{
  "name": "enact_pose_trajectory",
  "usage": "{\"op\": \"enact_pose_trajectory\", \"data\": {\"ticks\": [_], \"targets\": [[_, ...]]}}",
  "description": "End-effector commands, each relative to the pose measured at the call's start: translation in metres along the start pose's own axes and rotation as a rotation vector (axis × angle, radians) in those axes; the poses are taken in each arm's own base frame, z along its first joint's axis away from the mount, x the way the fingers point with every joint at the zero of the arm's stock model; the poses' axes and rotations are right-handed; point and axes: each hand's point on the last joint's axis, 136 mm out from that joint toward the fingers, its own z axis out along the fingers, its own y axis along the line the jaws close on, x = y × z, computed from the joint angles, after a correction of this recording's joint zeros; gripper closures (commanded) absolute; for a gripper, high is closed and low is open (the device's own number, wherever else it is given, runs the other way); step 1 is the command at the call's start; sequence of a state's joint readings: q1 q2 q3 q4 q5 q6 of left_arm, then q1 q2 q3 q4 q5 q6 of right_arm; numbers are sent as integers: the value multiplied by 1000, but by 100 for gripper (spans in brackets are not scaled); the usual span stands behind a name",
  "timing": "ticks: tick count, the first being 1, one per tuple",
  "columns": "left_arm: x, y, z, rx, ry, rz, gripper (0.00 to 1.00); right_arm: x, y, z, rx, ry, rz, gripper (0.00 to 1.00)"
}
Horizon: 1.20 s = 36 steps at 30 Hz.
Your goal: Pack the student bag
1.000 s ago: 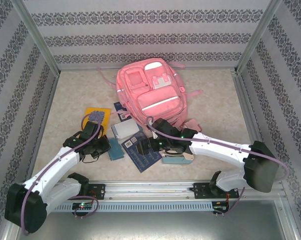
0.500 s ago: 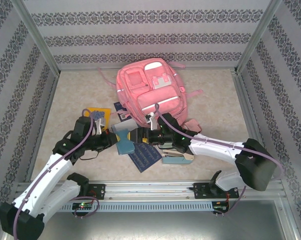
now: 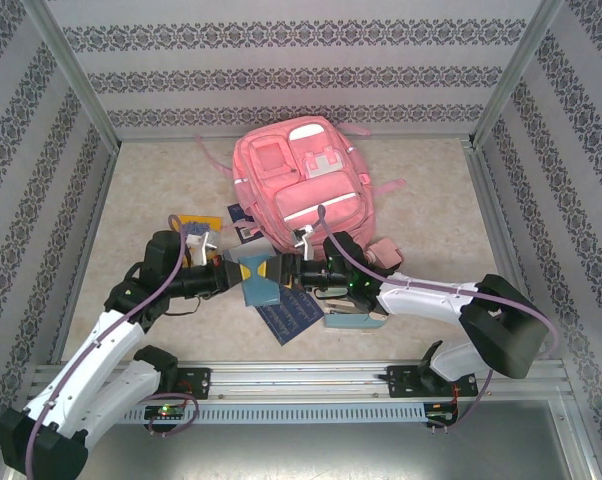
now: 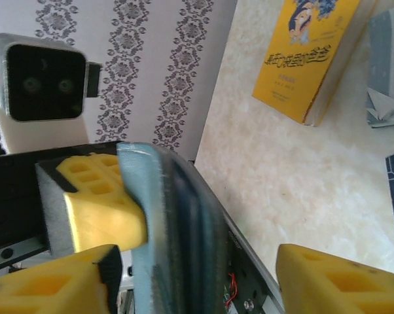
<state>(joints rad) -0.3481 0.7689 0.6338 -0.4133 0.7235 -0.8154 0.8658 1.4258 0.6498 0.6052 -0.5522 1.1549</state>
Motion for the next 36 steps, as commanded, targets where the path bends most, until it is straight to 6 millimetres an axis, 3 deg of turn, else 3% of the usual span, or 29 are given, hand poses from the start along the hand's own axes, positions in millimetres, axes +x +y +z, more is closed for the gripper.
{"op": "enact_pose_trajectory", "data": {"ticks": [1, 3, 8, 11, 14, 19, 23, 26, 32, 36], "targets": [[3, -6, 9, 40, 24, 41, 98, -3, 18, -1, -84, -1, -20, 43], [5, -4, 14, 29, 33, 45, 94, -1, 19, -1, -86, 6, -21, 50], [3, -4, 20, 23, 31, 50, 67, -2, 14, -5, -70, -19, -17, 67], [-3, -7, 17, 14, 7, 75, 58, -9, 4, -14, -37, -67, -2, 75], [-14, -10, 15, -38, -7, 134, 54, -22, -17, -35, 39, -135, 26, 82], [-43, -19, 29, -161, 13, 255, 54, -44, -60, -91, 187, -278, 101, 96], [-72, -35, 62, -247, 56, 369, 53, -56, -85, -140, 279, -382, 139, 95], [-94, -43, 95, -275, 84, 449, 50, -61, -91, -168, 323, -442, 139, 97], [-122, -29, 162, -343, 262, 632, 45, -62, -95, -202, 432, -481, 93, 100], [-138, -23, 195, -337, 293, 730, 45, -63, -92, -210, 432, -484, 81, 100]]}}
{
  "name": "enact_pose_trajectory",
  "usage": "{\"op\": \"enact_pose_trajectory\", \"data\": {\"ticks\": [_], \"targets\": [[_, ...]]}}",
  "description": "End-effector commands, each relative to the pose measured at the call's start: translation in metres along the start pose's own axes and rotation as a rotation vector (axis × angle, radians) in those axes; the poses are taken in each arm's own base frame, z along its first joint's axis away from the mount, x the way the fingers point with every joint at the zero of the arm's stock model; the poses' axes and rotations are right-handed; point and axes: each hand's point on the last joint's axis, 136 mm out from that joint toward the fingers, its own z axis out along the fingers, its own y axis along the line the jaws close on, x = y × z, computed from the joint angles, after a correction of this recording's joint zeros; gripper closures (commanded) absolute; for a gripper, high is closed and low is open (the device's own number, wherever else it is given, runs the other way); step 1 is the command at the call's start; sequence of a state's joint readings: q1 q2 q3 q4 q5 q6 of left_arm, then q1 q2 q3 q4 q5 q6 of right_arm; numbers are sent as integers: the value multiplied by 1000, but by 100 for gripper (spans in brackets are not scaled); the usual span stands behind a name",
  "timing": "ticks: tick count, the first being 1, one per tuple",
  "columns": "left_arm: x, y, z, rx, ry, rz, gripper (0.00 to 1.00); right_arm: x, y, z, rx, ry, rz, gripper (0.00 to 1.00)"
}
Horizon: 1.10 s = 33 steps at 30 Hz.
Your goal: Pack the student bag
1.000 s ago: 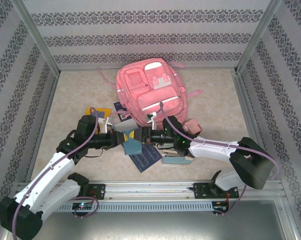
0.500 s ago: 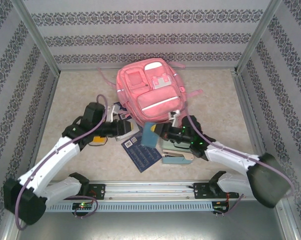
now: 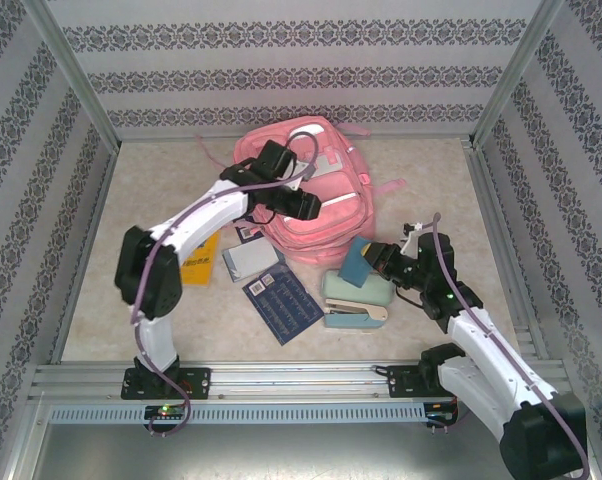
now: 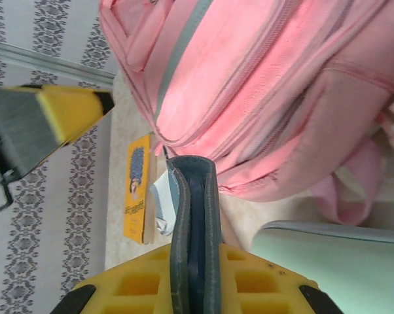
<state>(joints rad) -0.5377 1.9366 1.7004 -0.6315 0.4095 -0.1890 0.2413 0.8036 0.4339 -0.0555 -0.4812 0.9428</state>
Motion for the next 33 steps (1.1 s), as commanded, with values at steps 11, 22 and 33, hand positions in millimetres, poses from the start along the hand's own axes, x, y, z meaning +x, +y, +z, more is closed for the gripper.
{"op": "enact_pose_trajectory", "data": {"ticks": [11, 22, 33], "targets": [[-14, -10, 56, 164, 117, 211, 45, -8, 11, -13, -13, 26, -70, 100], [-18, -7, 78, 192, 138, 186, 81, -18, 13, -12, -42, 12, -52, 100], [-109, 9, -11, 67, -162, 75, 100, -27, 32, -16, -84, -5, -76, 100]]}}
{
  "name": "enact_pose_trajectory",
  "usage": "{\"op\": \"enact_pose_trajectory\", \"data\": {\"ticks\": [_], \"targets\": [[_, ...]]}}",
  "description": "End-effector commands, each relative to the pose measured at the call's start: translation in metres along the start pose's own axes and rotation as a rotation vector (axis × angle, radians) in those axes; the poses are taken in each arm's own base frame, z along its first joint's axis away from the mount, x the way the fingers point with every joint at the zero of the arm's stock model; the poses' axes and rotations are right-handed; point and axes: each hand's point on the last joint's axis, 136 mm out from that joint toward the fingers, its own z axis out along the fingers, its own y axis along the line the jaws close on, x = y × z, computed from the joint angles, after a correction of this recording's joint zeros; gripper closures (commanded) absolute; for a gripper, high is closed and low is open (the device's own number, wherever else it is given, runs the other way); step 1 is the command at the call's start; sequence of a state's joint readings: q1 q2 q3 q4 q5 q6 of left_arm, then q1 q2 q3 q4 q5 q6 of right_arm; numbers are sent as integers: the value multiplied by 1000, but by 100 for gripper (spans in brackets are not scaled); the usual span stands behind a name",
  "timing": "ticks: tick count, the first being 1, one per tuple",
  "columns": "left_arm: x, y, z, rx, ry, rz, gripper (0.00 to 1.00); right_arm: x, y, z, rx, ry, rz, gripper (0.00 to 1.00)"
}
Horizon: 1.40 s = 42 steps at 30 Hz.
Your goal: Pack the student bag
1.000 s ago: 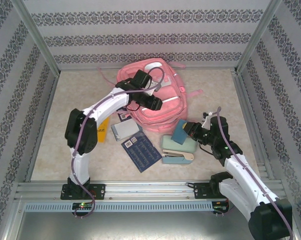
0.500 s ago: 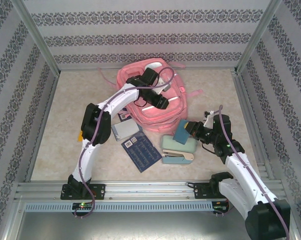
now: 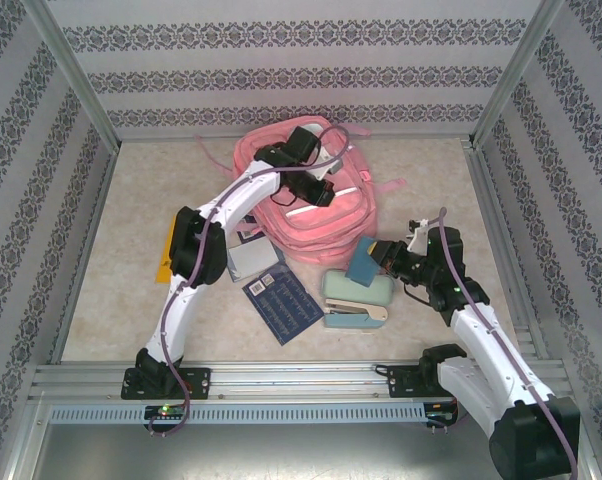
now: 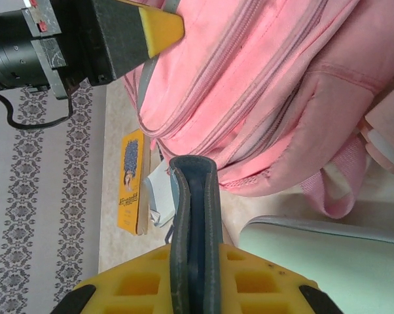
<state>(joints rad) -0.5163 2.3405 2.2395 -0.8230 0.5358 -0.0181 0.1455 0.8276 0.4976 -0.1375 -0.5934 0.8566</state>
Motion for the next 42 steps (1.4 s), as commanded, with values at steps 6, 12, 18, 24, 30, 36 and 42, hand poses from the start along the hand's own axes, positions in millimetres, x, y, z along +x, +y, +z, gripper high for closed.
{"op": "enact_pose_trajectory", "data": {"ticks": [6, 12, 18, 24, 30, 36, 42], "targets": [[-104, 34, -168, -85, -485, -174, 100, -25, 48, -7, -110, -49, -77, 100], [-128, 63, -248, -161, -677, -229, 100, -32, 85, 2, -156, -32, -122, 100], [-134, 68, -307, -216, -787, -225, 100, -30, 110, 9, -190, -14, -163, 100], [-126, 51, -340, -274, -792, -175, 100, -30, 124, 7, -230, -6, -167, 100], [-111, 26, -347, -227, -766, -126, 100, -40, 151, 9, -314, -6, -116, 100], [-96, 3, -337, -126, -733, -35, 100, -64, 168, 24, -317, -32, -112, 100], [-84, -11, -335, -69, -725, 6, 100, -86, 167, 53, -253, -31, -128, 100]]}}
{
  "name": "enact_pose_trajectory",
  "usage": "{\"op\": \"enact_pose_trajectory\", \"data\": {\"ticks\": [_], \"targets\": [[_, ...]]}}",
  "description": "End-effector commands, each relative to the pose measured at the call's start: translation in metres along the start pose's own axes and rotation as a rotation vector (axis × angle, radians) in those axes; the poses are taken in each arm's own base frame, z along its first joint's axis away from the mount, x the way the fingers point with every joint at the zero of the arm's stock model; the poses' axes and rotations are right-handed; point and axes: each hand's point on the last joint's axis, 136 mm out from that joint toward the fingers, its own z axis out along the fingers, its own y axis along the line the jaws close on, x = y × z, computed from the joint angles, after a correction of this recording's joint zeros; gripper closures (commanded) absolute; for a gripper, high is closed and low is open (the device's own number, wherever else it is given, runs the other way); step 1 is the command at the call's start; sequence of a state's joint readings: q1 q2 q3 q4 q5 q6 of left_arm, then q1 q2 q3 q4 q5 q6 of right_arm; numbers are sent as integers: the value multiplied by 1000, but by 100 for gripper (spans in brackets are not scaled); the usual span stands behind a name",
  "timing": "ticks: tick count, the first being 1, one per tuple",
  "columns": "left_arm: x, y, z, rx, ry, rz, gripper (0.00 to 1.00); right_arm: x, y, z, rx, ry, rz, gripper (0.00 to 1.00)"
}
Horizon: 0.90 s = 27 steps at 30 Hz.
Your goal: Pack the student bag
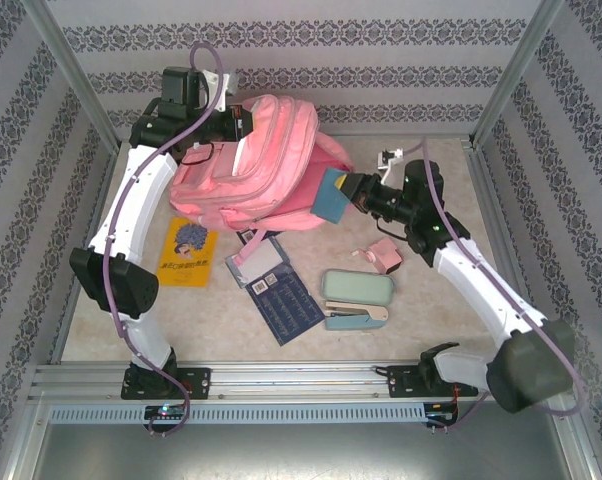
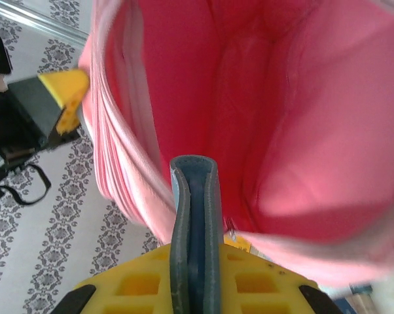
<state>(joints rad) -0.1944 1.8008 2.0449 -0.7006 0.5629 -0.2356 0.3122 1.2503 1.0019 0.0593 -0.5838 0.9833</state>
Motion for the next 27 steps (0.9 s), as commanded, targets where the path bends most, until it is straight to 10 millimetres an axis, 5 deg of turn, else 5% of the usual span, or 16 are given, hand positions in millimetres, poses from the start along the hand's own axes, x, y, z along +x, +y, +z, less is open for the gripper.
{"op": "enact_pose_trajectory", "data": {"ticks": [1, 7, 16, 19, 23, 27], "targets": [[-44, -48, -42, 141, -187, 159, 100, -15, 9, 11, -7, -23, -41, 100], [-47, -51, -50, 138, -213, 170, 100, -19, -5, 54, 23, 8, -3, 100], [-48, -69, -63, 210, -222, 178, 100, -12, -26, 146, 48, -61, 210, 100], [-44, -73, -61, 250, -220, 153, 100, -15, -40, 175, 37, -147, 319, 88], [-42, -70, -57, 250, -219, 139, 100, -12, -50, 215, 2, -152, 379, 46], [-45, -59, -55, 183, -221, 154, 100, -7, -34, 228, -73, -84, 309, 34]]}}
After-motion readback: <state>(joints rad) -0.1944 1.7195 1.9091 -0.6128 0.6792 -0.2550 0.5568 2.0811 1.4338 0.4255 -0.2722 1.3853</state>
